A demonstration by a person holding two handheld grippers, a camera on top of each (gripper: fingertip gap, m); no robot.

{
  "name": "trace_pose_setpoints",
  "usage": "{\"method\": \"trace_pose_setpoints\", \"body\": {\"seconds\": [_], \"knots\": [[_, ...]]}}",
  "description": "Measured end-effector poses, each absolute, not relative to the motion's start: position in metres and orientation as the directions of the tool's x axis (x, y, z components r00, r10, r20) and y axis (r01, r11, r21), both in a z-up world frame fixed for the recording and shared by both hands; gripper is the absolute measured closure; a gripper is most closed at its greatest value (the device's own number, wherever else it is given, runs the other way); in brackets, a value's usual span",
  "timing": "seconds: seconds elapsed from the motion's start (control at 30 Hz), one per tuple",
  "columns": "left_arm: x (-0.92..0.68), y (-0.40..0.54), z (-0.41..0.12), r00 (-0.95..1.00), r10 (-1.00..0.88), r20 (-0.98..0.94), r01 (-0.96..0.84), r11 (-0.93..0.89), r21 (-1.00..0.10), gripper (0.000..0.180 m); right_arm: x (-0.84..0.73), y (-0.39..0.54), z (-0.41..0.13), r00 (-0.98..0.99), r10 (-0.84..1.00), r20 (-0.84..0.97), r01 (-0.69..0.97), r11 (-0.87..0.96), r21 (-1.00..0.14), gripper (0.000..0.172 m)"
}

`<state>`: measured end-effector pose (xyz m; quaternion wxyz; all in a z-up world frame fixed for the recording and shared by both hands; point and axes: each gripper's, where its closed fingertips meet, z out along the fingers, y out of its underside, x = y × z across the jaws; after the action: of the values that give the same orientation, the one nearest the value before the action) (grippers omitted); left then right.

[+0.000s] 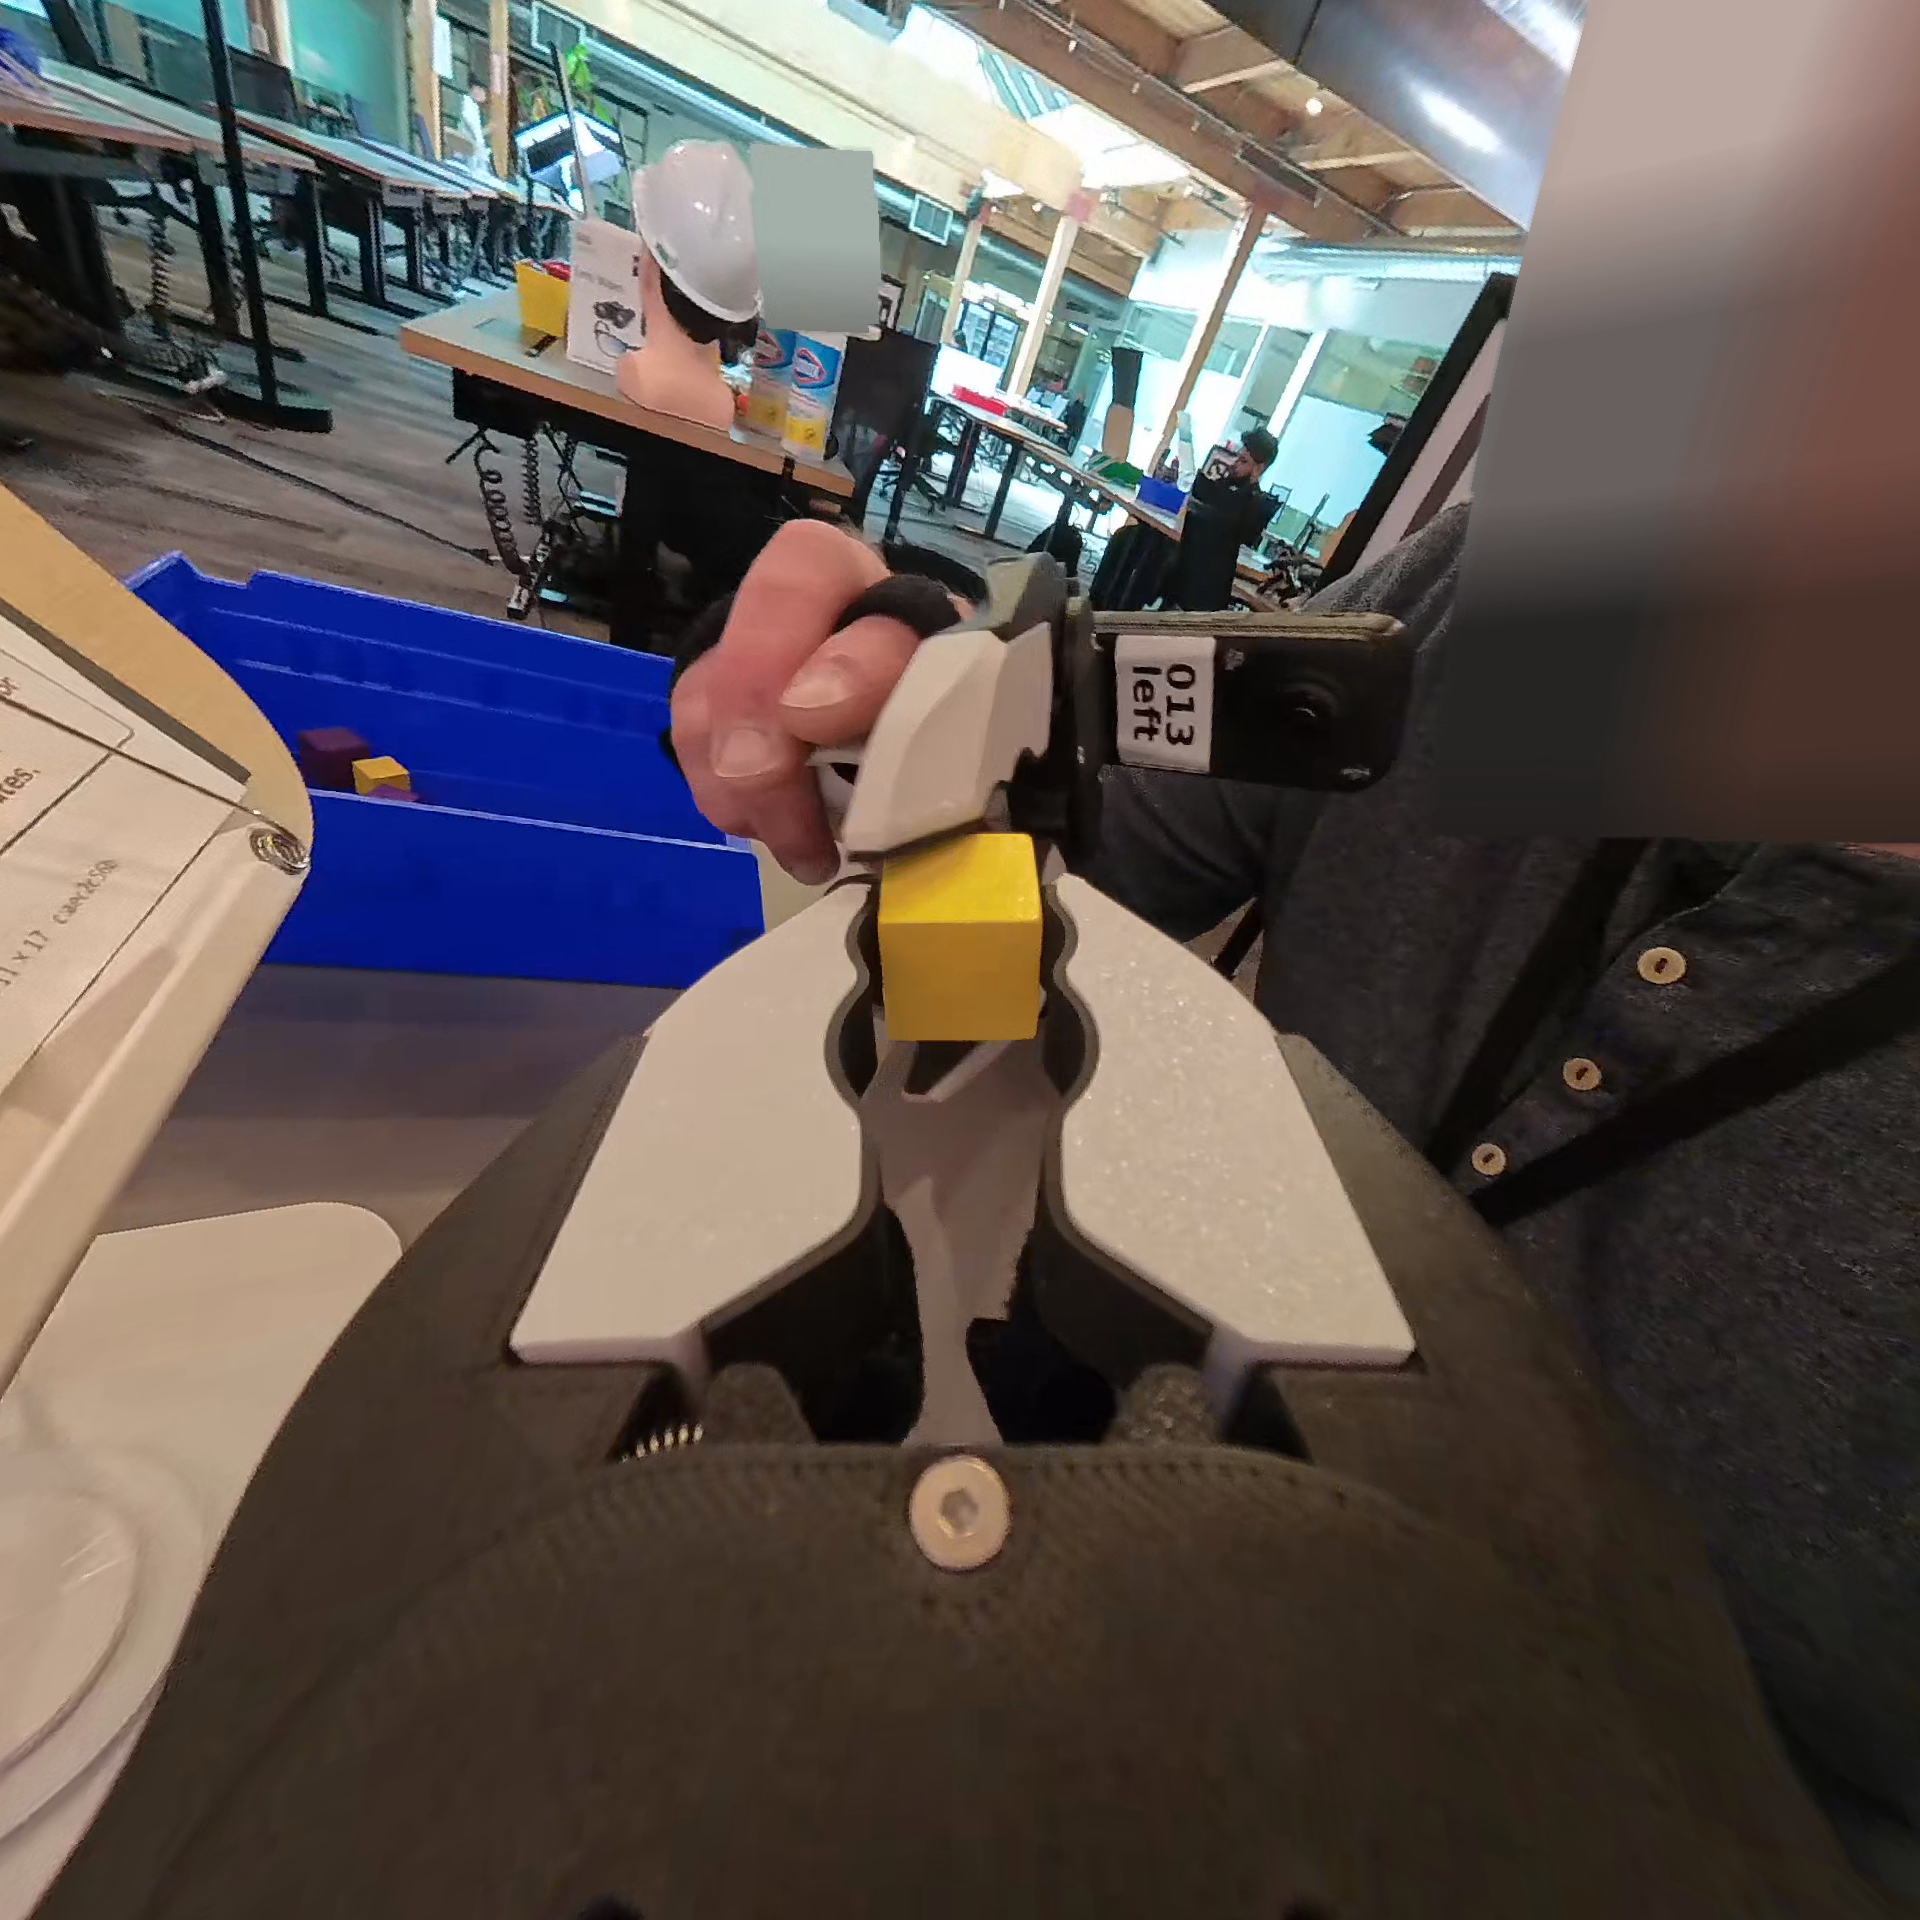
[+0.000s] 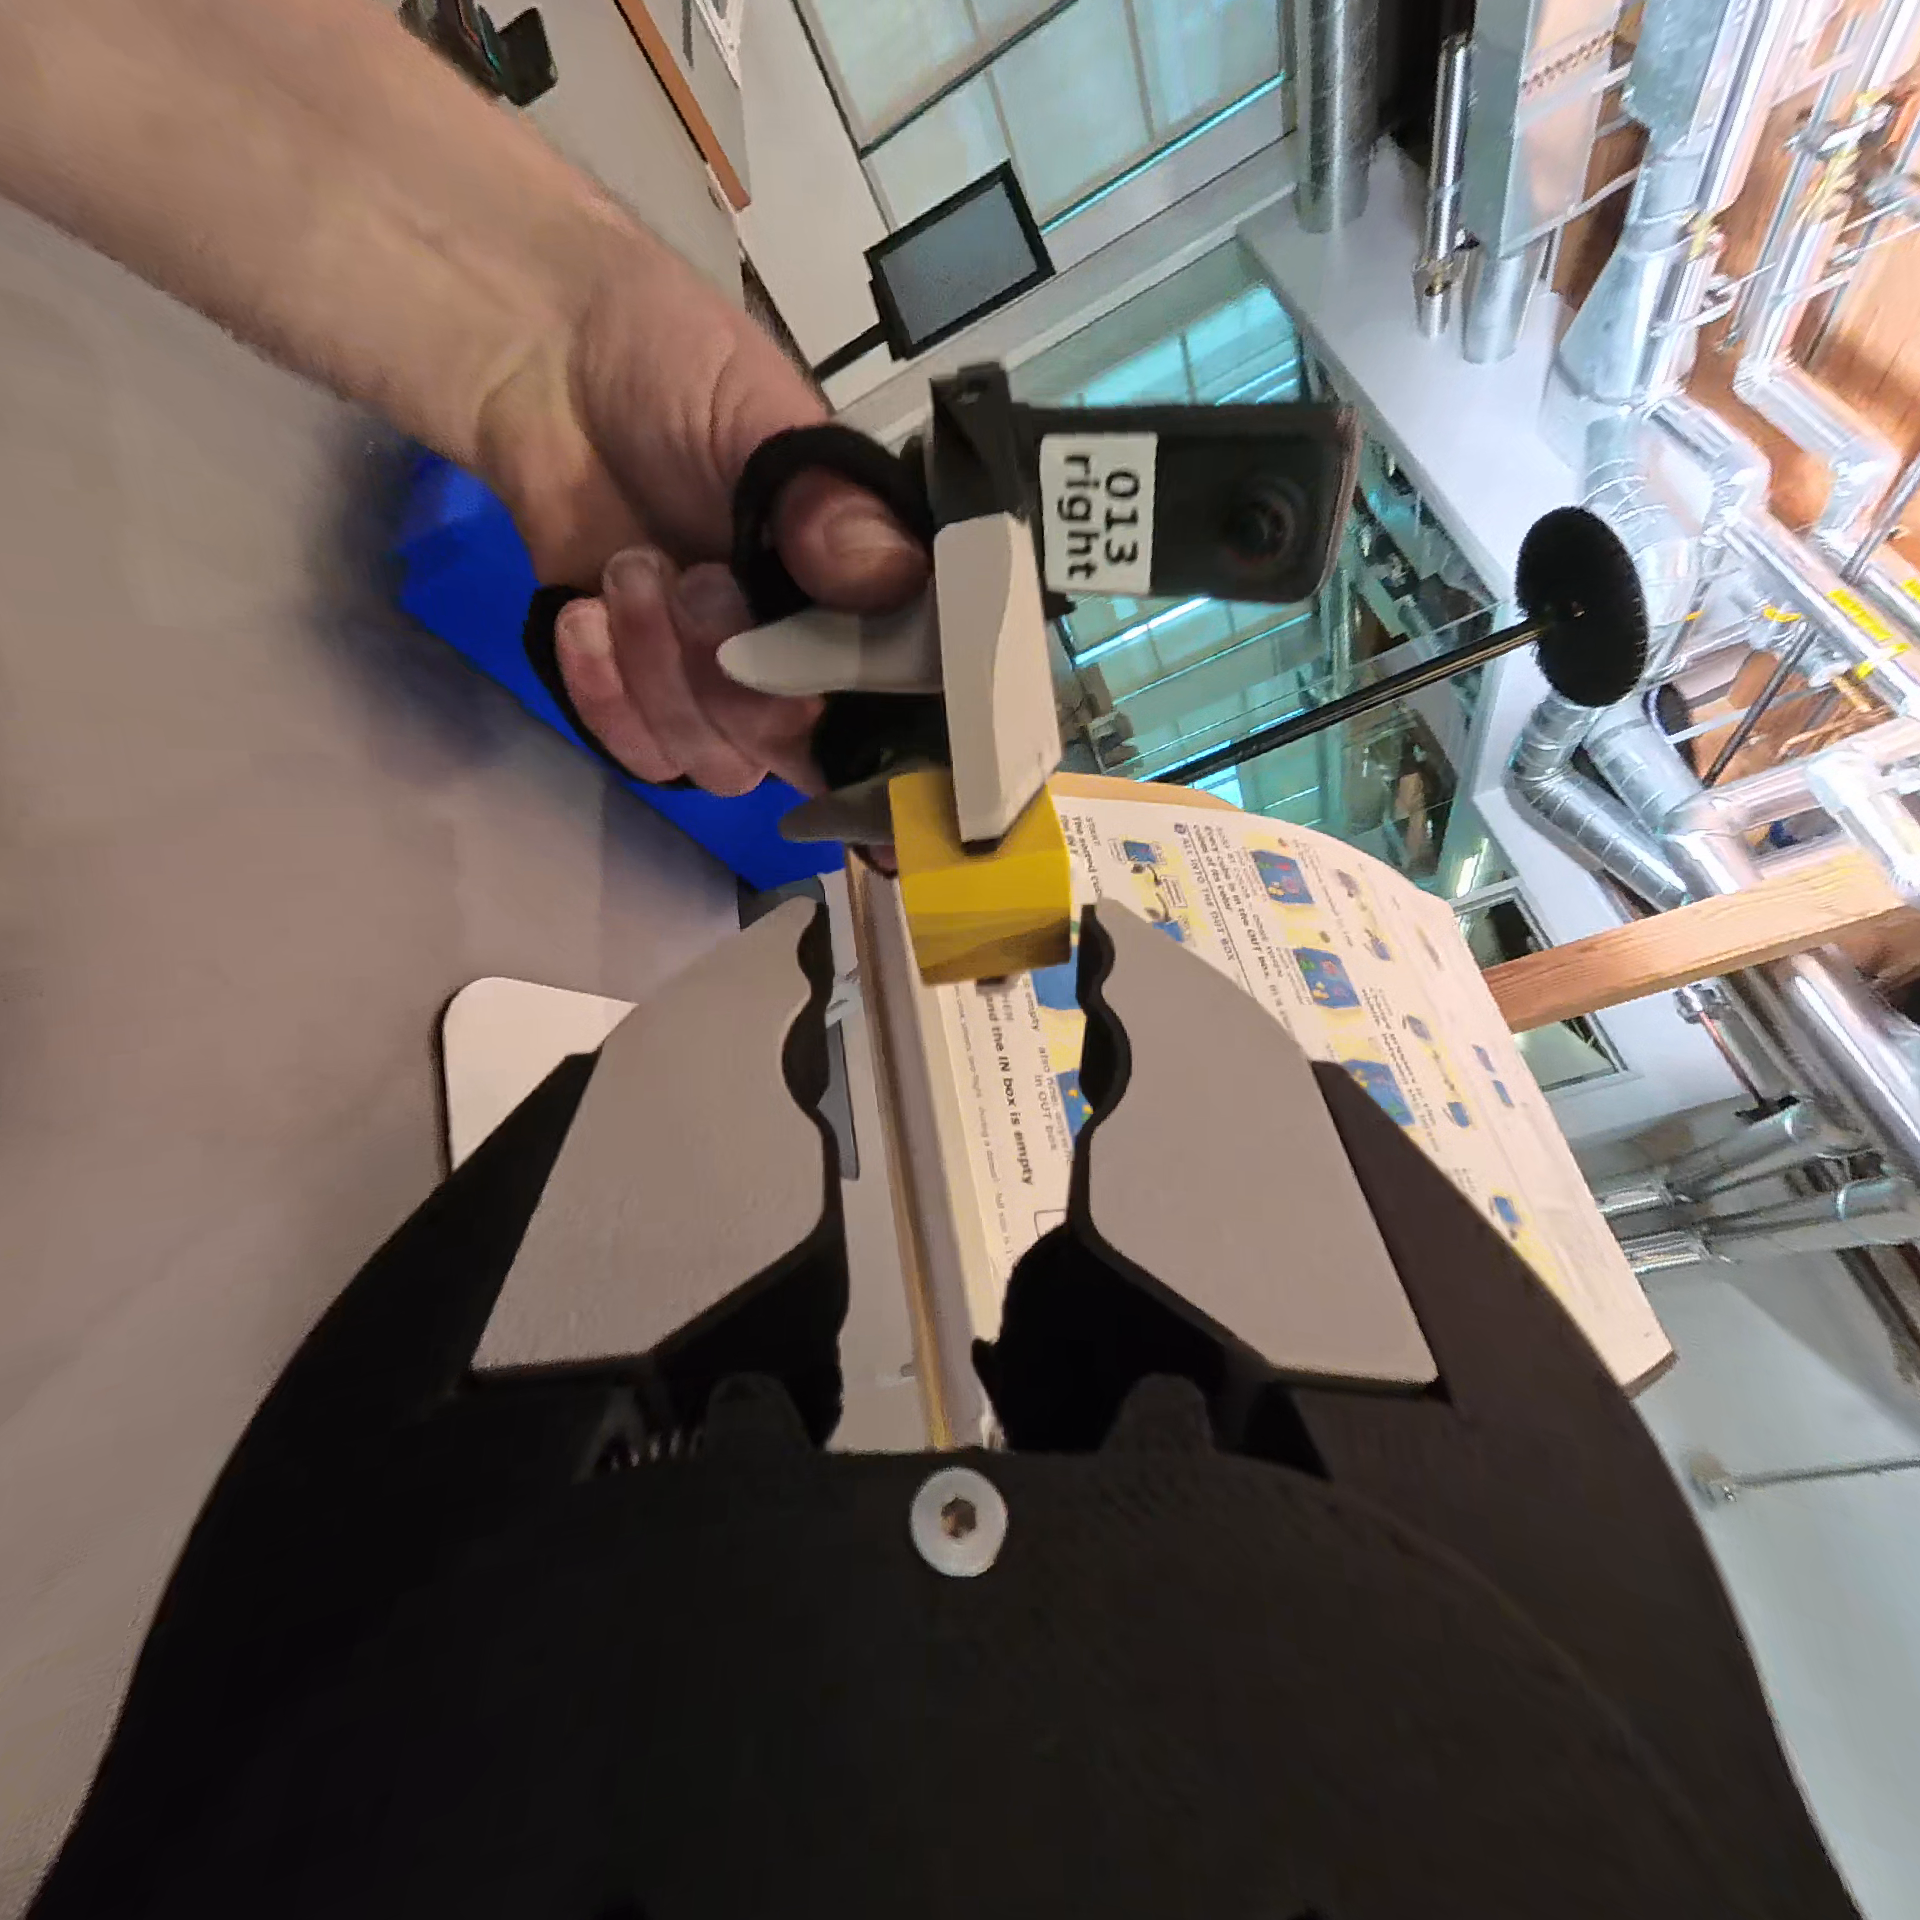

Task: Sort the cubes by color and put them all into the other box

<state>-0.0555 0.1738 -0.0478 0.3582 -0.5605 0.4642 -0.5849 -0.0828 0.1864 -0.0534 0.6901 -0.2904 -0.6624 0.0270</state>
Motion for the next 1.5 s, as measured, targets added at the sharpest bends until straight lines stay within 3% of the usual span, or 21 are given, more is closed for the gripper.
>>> {"method": "trace_pose_setpoints", "body": {"seconds": [0.17, 0.33, 0.4, 0.5, 0.6, 0.7, 0.8, 1.0, 1.07, 1.17, 1.33, 1.5], "knots": [[-0.051, 0.170, -0.053, -0.160, -0.920, 0.358, -0.108, -0.344, -0.933, 0.152, -0.085, 0.183, -0.051, 0.147, 0.366, 0.919, 0.348, 0.850, -0.395, 0.142], [-0.051, 0.167, -0.050, -0.181, -0.907, 0.380, -0.110, -0.365, -0.924, 0.151, -0.084, 0.179, -0.050, 0.137, 0.367, 0.920, 0.338, 0.856, -0.392, 0.143], [-0.056, 0.172, -0.044, -0.132, -0.928, 0.348, -0.085, -0.339, -0.937, 0.144, -0.076, 0.187, -0.038, 0.185, 0.368, 0.911, 0.348, 0.843, -0.411, 0.143], [-0.077, 0.181, -0.034, -0.045, -0.961, 0.275, -0.087, -0.270, -0.959, 0.150, -0.043, 0.224, -0.015, 0.278, 0.358, 0.892, 0.429, 0.784, -0.448, 0.143], [-0.113, 0.200, -0.028, 0.123, -0.979, 0.163, -0.131, -0.179, -0.975, 0.171, 0.015, 0.293, -0.011, 0.357, 0.379, 0.854, 0.600, 0.607, -0.521, 0.143], [-0.164, 0.231, -0.025, 0.339, -0.936, 0.098, -0.156, -0.159, -0.975, 0.176, 0.088, 0.361, -0.038, 0.417, 0.431, 0.800, 0.747, 0.338, -0.572, 0.143], [-0.225, 0.268, -0.036, 0.572, -0.818, 0.067, -0.177, -0.203, -0.963, 0.175, 0.153, 0.406, -0.086, 0.423, 0.470, 0.775, 0.852, 0.086, -0.517, 0.142], [-0.332, 0.313, -0.087, 0.834, -0.551, 0.021, -0.226, -0.376, -0.899, 0.171, 0.220, 0.433, -0.175, 0.502, 0.601, 0.622, 0.863, -0.296, -0.410, 0.143], [-0.355, 0.317, -0.110, 0.867, -0.498, 0.019, -0.249, -0.465, -0.850, 0.169, 0.230, 0.433, -0.193, 0.525, 0.620, 0.583, 0.851, -0.371, -0.373, 0.142], [-0.393, 0.312, -0.151, 0.903, -0.425, -0.064, -0.341, -0.620, -0.706, 0.164, 0.240, 0.435, -0.206, 0.549, 0.612, 0.568, 0.834, -0.437, -0.336, 0.121], [-0.432, 0.276, -0.201, 0.866, -0.470, -0.171, -0.497, -0.775, -0.389, 0.155, 0.226, 0.435, -0.199, 0.544, 0.616, 0.569, 0.839, -0.398, -0.371, 0.125], [-0.462, 0.235, -0.229, 0.857, -0.485, -0.174, -0.508, -0.853, -0.123, 0.148, 0.215, 0.434, -0.198, 0.527, 0.633, 0.567, 0.849, -0.367, -0.379, 0.129]]}}
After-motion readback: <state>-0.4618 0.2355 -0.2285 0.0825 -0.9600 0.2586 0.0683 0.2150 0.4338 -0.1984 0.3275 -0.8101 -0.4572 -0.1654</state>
